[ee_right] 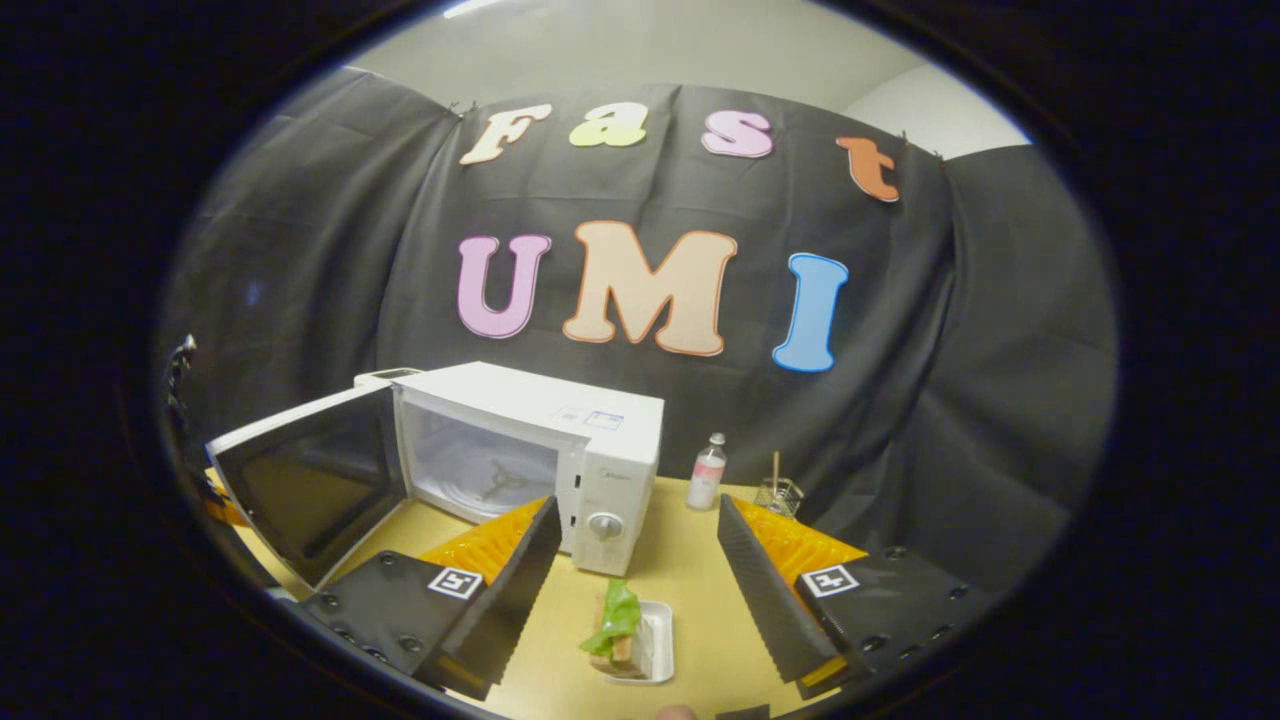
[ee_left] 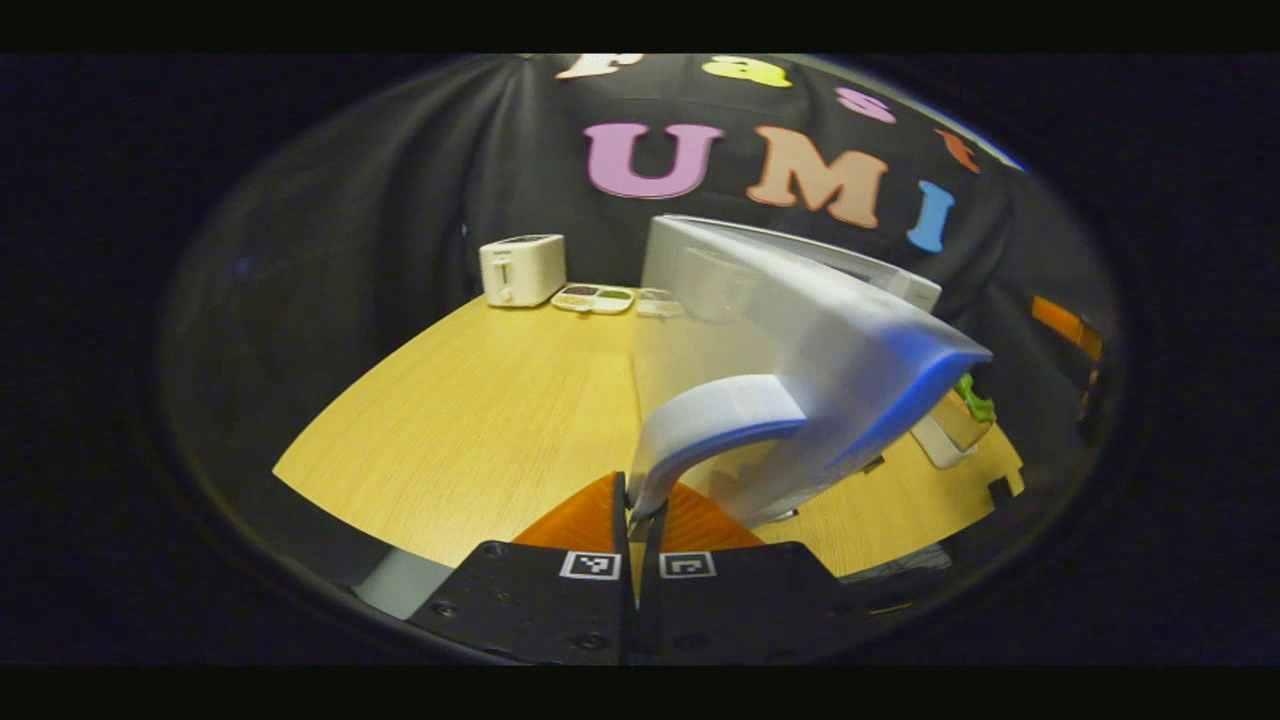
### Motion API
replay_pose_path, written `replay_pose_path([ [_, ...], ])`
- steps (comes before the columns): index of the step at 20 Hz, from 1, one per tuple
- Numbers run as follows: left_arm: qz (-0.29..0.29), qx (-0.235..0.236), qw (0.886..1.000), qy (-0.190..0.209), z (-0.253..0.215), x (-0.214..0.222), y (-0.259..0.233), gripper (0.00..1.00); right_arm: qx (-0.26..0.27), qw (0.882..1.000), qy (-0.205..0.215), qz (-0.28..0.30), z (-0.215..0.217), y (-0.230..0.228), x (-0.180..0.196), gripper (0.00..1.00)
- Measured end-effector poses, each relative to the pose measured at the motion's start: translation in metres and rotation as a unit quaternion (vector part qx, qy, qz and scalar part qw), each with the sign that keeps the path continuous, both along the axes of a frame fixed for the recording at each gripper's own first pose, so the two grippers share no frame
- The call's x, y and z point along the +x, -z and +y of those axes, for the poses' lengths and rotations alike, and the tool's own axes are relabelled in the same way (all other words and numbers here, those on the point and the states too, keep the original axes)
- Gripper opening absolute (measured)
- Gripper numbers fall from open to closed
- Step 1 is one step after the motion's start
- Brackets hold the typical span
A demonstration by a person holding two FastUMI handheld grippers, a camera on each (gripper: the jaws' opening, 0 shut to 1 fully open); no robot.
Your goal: Open the microwave oven with the left hand, put the food in, and close the microwave oven.
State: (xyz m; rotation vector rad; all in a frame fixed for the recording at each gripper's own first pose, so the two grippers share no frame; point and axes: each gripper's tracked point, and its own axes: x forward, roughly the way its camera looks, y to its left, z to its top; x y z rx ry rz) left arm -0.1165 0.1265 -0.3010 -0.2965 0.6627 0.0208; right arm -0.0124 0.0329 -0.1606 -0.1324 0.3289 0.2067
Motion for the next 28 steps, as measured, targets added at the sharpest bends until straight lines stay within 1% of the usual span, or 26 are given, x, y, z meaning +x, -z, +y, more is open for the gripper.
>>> replay_pose_path([
  [3,-0.011,0.01,1.0,0.025,0.012,0.004,0.002,0.01,0.005,1.0,0.008,0.016,0.008,0.02,0.0,0.98],
  [4,-0.017,0.011,0.999,0.027,0.016,0.004,0.001,0.0,0.001,1.0,0.014,0.022,0.007,0.029,0.0,0.97],
  [6,-0.025,0.01,0.999,0.028,0.021,0.004,0.0,0.0,-0.021,0.999,0.022,0.036,0.0,0.055,0.0,0.97],
  [8,-0.023,0.012,0.999,0.032,0.019,0.003,0.001,0.0,-0.043,0.996,0.022,0.071,-0.009,0.093,-0.001,0.99],
  [10,-0.024,0.015,0.999,0.037,0.02,0.004,0.0,0.0,-0.052,0.991,0.027,0.123,-0.018,0.131,-0.004,0.99],
  [12,-0.027,0.016,0.999,0.039,0.02,0.003,0.0,0.01,-0.047,0.984,0.041,0.17,-0.027,0.16,-0.01,0.99],
  [14,-0.027,0.02,0.999,0.042,0.018,0.003,0.001,0.0,-0.036,0.976,0.053,0.208,-0.029,0.186,-0.014,0.99],
  [15,-0.027,0.019,0.999,0.042,0.019,0.002,0.0,0.01,-0.033,0.973,0.056,0.22,-0.029,0.194,-0.017,0.98],
  [16,-0.026,0.019,0.999,0.042,0.019,0.003,0.0,0.0,-0.035,0.971,0.057,0.229,-0.028,0.199,-0.021,0.98],
  [18,-0.026,0.02,0.999,0.043,0.019,0.002,0.0,0.0,-0.047,0.966,0.057,0.25,-0.028,0.215,-0.031,0.98],
  [19,-0.026,0.02,0.999,0.044,0.019,0.002,0.0,0.0,-0.049,0.963,0.057,0.258,-0.029,0.22,-0.035,0.92],
  [20,-0.025,0.02,0.998,0.045,0.018,0.003,0.001,0.0,-0.048,0.962,0.06,0.262,-0.028,0.223,-0.037,0.89],
  [21,-0.025,0.021,0.998,0.047,0.019,0.002,0.001,0.0,-0.048,0.961,0.065,0.266,-0.028,0.227,-0.038,0.84],
  [22,-0.024,0.021,0.998,0.048,0.019,0.001,0.001,0.0,-0.057,0.96,0.076,0.262,-0.034,0.225,-0.038,0.71],
  [23,-0.024,0.022,0.998,0.048,0.019,0.002,0.001,0.0,-0.061,0.96,0.083,0.262,-0.036,0.223,-0.036,0.45],
  [24,-0.025,0.021,0.998,0.048,0.019,0.002,0.0,0.0,-0.057,0.959,0.083,0.264,-0.037,0.226,-0.035,0.43],
  [25,-0.025,0.021,0.998,0.048,0.019,0.003,0.0,0.0,-0.052,0.959,0.082,0.266,-0.036,0.225,-0.035,0.34],
  [26,-0.025,0.021,0.998,0.047,0.019,0.003,0.0,0.0,-0.054,0.959,0.081,0.266,-0.036,0.225,-0.036,0.34],
  [27,-0.025,0.021,0.998,0.047,0.018,0.002,0.001,0.0,-0.053,0.959,0.077,0.267,-0.037,0.223,-0.036,0.31],
  [28,-0.025,0.023,0.998,0.049,0.017,0.002,0.0,0.0,-0.058,0.959,0.078,0.266,-0.039,0.22,-0.036,0.36],
])
